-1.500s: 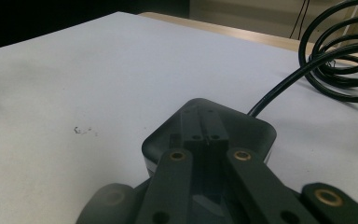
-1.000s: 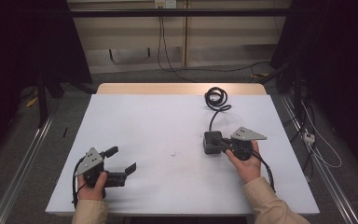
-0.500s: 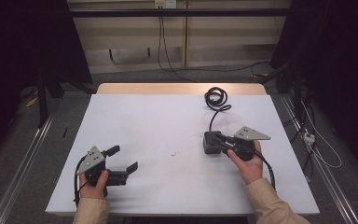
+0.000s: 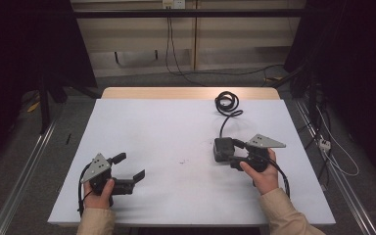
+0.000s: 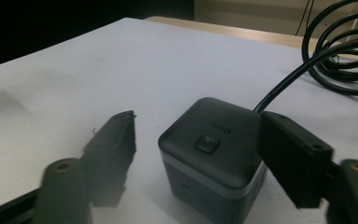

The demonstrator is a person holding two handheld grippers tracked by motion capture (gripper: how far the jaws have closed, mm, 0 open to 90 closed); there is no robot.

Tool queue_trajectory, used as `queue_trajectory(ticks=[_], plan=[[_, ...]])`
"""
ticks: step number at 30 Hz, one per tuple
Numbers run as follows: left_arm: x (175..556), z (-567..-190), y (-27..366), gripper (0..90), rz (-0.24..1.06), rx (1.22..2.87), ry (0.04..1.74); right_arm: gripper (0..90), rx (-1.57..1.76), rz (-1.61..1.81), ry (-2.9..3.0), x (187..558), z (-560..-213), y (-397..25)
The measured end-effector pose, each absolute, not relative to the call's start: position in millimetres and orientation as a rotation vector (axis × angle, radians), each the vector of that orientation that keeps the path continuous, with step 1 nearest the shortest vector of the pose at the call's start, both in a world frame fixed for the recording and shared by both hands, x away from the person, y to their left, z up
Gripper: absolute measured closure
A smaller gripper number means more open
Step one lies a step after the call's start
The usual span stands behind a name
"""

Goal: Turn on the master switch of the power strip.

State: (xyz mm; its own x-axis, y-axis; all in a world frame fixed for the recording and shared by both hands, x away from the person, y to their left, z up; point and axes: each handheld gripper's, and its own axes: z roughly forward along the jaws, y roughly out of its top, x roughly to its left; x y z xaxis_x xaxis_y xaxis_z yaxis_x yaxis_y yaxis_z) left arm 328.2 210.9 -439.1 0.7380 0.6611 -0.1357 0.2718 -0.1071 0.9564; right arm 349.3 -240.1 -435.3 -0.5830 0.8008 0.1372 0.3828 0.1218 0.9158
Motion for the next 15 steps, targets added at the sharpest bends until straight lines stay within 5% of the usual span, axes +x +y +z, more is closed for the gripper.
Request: queue_trajectory(ticks=[6, 15], plan=[[327, -439, 211, 2.4, 0.389, 1.687, 0.751, 15.0, 1.138, 1.453, 2.022, 339, -435, -246], [328, -439, 211, 2.4, 0.388, 1.688, 0.749, 13.8, 1.130, 1.438, 2.020, 328, -436, -253]])
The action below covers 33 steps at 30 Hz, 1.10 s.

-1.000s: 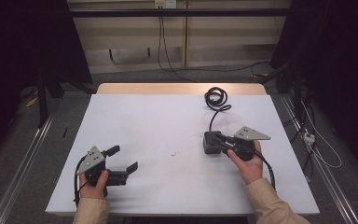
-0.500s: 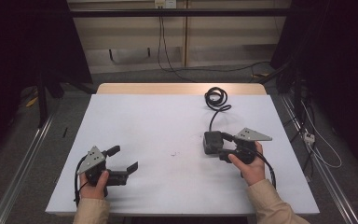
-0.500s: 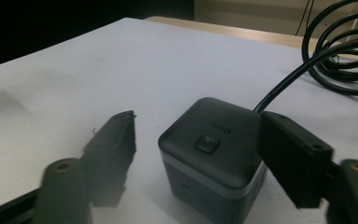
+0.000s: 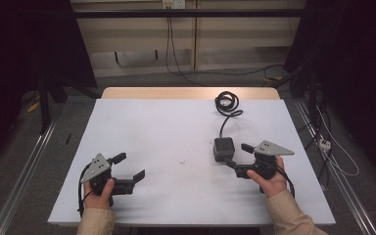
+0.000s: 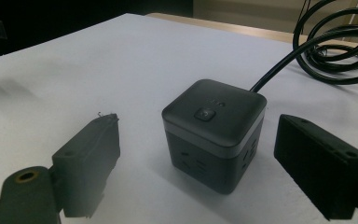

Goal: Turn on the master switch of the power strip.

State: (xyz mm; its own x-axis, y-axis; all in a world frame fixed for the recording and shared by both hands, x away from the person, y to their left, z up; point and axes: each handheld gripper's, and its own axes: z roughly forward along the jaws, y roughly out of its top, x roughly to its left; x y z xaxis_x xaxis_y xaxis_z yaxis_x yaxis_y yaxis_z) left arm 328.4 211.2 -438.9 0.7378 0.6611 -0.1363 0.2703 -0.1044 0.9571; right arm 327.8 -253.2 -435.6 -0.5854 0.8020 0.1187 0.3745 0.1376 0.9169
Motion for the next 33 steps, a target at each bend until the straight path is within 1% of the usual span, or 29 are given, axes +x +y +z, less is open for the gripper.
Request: queue_trajectory(ticks=[33], plan=[[328, -439, 211, 2.4, 0.393, 1.691, 0.748, 13.5, 1.108, 1.440, 2.030, 294, -438, -274]])
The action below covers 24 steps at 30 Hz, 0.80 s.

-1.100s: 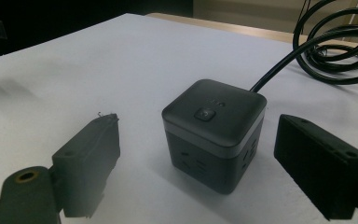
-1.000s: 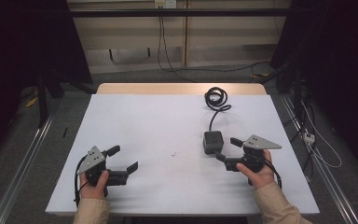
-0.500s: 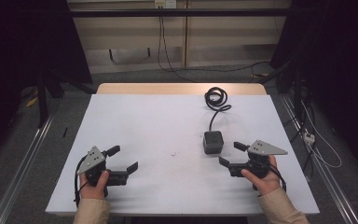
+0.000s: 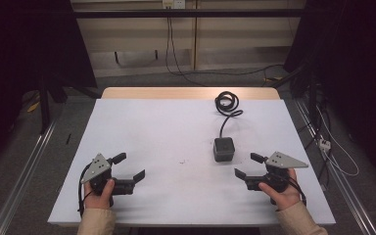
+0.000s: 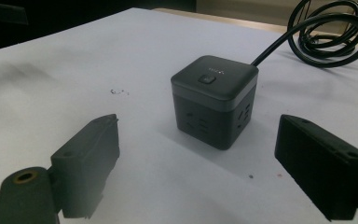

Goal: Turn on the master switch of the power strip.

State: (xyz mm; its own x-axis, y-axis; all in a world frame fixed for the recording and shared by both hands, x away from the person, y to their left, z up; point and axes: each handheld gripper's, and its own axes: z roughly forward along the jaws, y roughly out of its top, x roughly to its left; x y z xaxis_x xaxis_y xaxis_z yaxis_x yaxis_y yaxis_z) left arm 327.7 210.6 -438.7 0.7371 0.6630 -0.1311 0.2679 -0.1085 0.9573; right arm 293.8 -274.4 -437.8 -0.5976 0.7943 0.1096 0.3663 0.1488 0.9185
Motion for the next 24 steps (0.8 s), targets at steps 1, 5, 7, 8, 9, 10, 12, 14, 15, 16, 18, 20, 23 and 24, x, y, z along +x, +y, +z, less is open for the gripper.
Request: queue_trajectory(ticks=[1, 5, 7, 8, 9, 10, 12, 14, 15, 16, 18, 20, 23, 24], plan=[[328, -439, 211, 2.4, 0.393, 1.691, 0.749, 13.4, 1.107, 1.430, 2.035, 293, -438, -276], [327, -439, 210, 2.4, 0.393, 1.689, 0.750, 13.4, 1.114, 1.430, 2.028, 291, -439, -279], [327, -439, 210, 2.4, 0.394, 1.691, 0.750, 13.5, 1.112, 1.425, 2.027, 290, -439, -281], [327, -439, 211, 2.4, 0.393, 1.692, 0.749, 13.4, 1.115, 1.426, 2.026, 289, -439, -281], [327, -439, 211, 2.4, 0.394, 1.692, 0.748, 13.5, 1.118, 1.424, 2.027, 289, -440, -282], [327, -439, 211, 2.4, 0.393, 1.692, 0.748, 13.4, 1.116, 1.422, 2.026, 288, -440, -283], [327, -439, 211, 2.4, 0.394, 1.691, 0.750, 13.4, 1.118, 1.422, 2.021, 287, -440, -285], [327, -439, 211, 2.4, 0.393, 1.690, 0.750, 13.5, 1.116, 1.418, 2.019, 285, -440, -287], [327, -439, 211, 2.4, 0.393, 1.690, 0.750, 13.5, 1.117, 1.417, 2.018, 285, -440, -288], [327, -439, 211, 2.4, 0.393, 1.690, 0.750, 13.4, 1.119, 1.415, 2.018, 284, -440, -289], [327, -439, 211, 2.4, 0.393, 1.689, 0.750, 13.5, 1.120, 1.413, 2.018, 282, -440, -290], [327, -439, 211, 2.4, 0.394, 1.690, 0.751, 13.5, 1.120, 1.413, 2.015, 281, -440, -291], [327, -439, 210, 2.4, 0.391, 1.688, 0.753, 13.5, 1.118, 1.409, 2.013, 279, -440, -293], [327, -439, 210, 2.4, 0.391, 1.687, 0.753, 13.5, 1.116, 1.403, 2.013, 278, -441, -294]])
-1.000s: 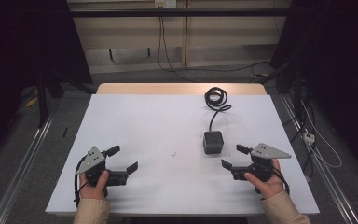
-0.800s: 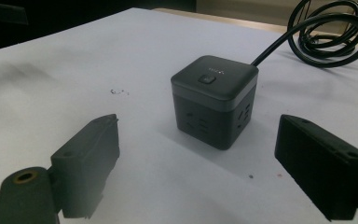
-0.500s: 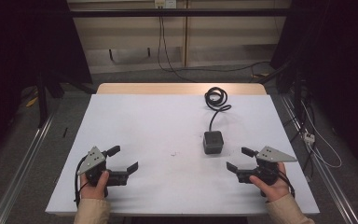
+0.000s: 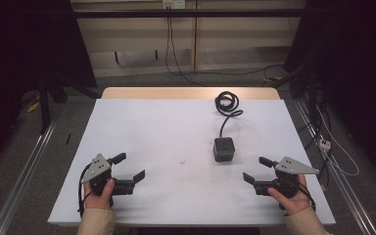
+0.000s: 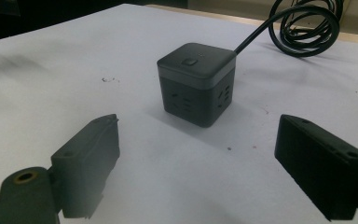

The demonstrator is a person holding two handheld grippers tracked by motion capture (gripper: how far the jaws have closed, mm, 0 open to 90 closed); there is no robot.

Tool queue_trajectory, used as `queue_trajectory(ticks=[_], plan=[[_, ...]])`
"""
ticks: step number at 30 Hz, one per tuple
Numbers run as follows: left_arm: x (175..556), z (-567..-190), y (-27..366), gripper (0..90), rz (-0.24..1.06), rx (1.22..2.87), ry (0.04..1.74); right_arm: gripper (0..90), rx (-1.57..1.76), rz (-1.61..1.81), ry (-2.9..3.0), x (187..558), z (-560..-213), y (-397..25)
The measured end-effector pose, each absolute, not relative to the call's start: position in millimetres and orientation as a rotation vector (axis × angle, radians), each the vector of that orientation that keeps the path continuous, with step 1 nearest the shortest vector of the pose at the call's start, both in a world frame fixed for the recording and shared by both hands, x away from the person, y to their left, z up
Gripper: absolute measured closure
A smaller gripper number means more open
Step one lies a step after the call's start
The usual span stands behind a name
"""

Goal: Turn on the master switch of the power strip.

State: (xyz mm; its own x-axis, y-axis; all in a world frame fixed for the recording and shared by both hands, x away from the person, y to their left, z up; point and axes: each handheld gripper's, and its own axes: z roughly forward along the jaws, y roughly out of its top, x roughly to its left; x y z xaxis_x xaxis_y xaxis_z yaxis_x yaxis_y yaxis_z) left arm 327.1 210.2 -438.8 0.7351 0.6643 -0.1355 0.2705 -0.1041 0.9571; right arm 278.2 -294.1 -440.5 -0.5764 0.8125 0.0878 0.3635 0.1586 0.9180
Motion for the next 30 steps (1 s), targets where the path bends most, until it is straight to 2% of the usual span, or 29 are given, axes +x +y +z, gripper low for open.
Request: queue_trajectory(ticks=[30], plan=[[328.2, -439.9, 208.8, 2.4, 0.388, 1.696, 0.751, 13.3, 1.113, 1.373, 2.030, 272.4, -445.9, -300.2]])
